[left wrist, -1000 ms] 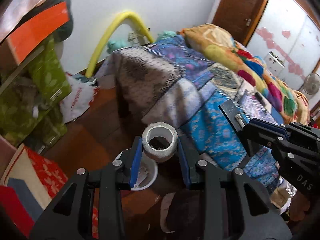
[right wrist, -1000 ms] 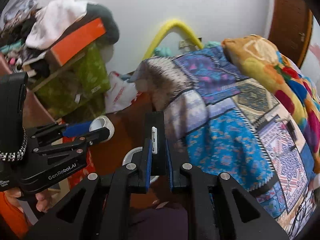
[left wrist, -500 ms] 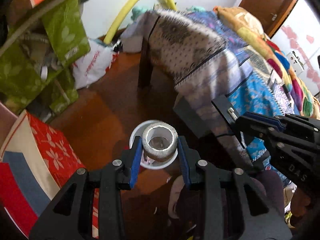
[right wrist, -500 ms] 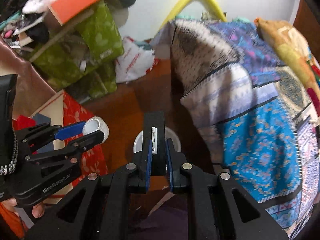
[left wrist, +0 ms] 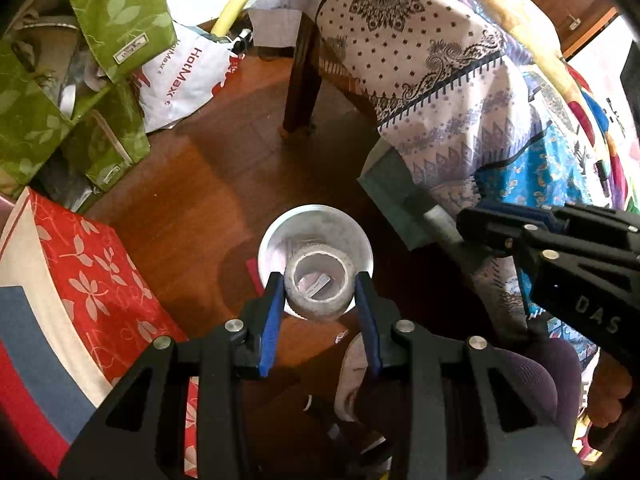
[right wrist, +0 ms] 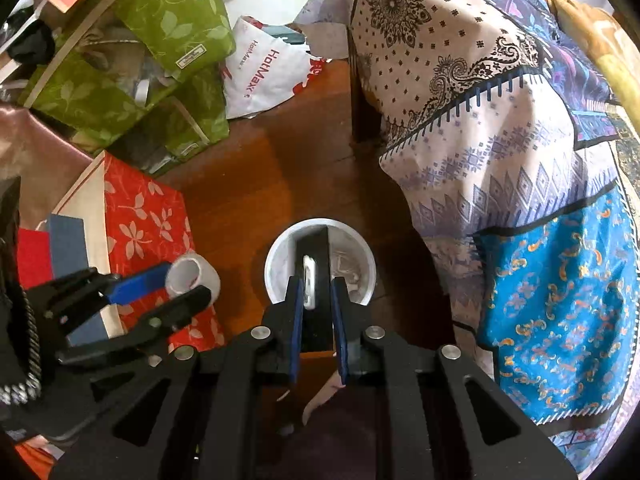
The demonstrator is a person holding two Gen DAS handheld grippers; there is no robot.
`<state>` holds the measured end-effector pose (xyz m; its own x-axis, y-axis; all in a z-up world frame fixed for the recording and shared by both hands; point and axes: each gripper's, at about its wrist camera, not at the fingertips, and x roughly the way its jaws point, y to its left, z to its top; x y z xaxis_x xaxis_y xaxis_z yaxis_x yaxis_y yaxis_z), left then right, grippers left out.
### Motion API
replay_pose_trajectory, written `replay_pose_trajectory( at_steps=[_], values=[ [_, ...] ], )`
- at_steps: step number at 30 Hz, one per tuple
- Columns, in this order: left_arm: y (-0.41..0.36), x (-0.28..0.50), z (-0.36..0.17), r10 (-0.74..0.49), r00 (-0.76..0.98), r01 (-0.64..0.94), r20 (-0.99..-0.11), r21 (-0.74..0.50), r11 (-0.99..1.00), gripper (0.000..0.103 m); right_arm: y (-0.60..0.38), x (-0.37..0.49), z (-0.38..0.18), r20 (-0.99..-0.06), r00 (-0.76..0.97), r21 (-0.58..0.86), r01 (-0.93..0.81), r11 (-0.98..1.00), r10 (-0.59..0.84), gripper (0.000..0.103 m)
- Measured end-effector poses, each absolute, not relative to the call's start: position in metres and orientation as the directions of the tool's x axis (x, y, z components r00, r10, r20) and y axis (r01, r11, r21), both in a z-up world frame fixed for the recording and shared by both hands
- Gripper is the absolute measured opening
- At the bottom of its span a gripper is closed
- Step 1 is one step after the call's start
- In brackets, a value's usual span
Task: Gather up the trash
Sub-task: 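Open both tools to drop the tape roll and card into the bucket, then move both open tools back over the items on the bed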
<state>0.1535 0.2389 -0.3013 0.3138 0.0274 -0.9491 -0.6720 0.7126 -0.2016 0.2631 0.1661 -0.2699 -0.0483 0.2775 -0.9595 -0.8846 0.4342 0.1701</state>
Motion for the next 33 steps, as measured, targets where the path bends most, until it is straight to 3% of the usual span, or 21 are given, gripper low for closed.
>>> replay_pose_trajectory(
  at_steps=[3,17,33],
  values=[
    [0.242,0.159,-0.307,0.014,0.307,-0.674,-0.952,-0.207,0.709,0.035,0.166,0.267,-0.268,-0.957,-0.052,0.177,-0.884,0.432,0.286,0.046],
    [0.239,0.178,-0.305,0.034,0.277,-0.658,-0.960,-0.163,0.735,0.041,0.142,0.281,-0.248,-0.950,0.015,0.136,-0.879,0.457,0.311,0.046],
    [0.199,0.163,-0.194,0.179,0.446,-0.606,-0.877,-0.148,0.781,0.041,0.079,0.276,-0.166,-0.876,0.151,0.111,-0.861,0.497,0.458,0.046]
  ],
)
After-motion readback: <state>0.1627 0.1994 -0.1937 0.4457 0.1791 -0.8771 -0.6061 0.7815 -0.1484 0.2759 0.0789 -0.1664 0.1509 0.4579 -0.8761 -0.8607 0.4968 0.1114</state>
